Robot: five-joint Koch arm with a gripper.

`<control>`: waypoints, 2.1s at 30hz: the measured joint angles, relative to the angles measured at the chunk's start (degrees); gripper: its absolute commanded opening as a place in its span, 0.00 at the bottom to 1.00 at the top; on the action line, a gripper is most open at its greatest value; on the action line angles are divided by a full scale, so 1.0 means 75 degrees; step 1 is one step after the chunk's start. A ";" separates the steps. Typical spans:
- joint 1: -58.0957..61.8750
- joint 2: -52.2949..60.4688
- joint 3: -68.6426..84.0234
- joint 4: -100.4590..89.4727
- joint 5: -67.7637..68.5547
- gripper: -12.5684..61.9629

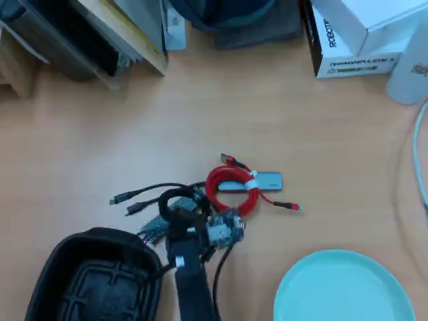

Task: Put a black charging cable in a black bowl and put a red charging cable in a green bowl

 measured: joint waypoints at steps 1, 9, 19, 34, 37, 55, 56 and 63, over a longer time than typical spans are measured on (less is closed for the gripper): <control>-0.0152 0.0211 0.0000 0.0000 0.0000 0.08; -0.1875 0.1008 0.0000 0.0000 0.0000 0.08; -0.4254 0.1008 0.0176 0.0000 0.0000 0.08; -0.6059 0.1008 0.2566 -0.2063 0.0000 0.08; -0.6422 0.1008 0.2625 -0.2063 0.0000 0.08; -0.6926 0.1043 0.4324 -0.2402 -0.0012 0.18; -0.6938 0.1043 0.4324 -0.2496 -0.0012 0.23; -0.7547 0.1055 0.4312 -0.2742 -0.0141 0.66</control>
